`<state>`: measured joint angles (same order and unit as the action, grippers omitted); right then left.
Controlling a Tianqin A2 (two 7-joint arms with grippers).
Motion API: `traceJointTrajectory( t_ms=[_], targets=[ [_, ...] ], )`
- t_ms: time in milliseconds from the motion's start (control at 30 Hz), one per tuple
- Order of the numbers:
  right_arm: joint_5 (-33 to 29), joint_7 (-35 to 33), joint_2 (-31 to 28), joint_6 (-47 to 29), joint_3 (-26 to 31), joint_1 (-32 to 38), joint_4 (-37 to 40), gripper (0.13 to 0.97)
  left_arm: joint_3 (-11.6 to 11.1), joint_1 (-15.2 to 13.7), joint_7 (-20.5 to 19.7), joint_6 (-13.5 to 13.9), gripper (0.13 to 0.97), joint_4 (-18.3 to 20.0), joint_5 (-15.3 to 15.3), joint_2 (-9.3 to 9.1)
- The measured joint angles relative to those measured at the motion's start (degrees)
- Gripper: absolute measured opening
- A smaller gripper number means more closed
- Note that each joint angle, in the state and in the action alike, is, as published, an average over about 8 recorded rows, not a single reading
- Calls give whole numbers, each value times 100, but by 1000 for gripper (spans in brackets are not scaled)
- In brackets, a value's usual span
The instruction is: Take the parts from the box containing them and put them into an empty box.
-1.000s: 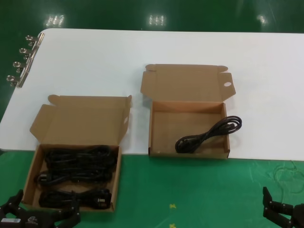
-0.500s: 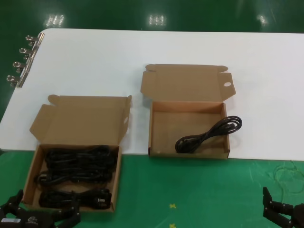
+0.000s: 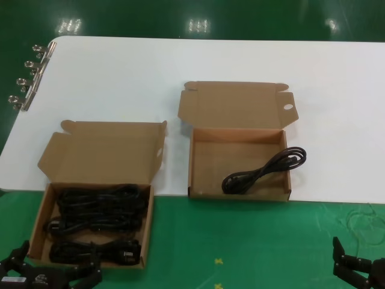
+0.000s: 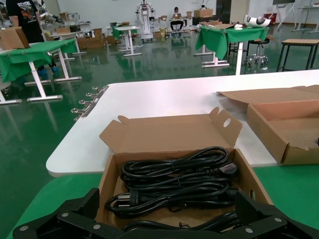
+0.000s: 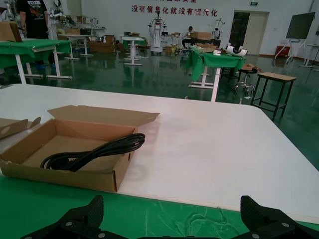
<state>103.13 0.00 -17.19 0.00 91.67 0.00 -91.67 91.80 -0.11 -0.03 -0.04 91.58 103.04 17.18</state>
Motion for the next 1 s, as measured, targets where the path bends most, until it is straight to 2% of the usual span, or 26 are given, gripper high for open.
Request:
traceJointTrajectory(
  t_ms=[1000],
  targets=[
    [0, 0, 0, 0, 0, 0, 0, 966, 0, 0, 0, 0, 966, 0, 0, 0]
  ],
)
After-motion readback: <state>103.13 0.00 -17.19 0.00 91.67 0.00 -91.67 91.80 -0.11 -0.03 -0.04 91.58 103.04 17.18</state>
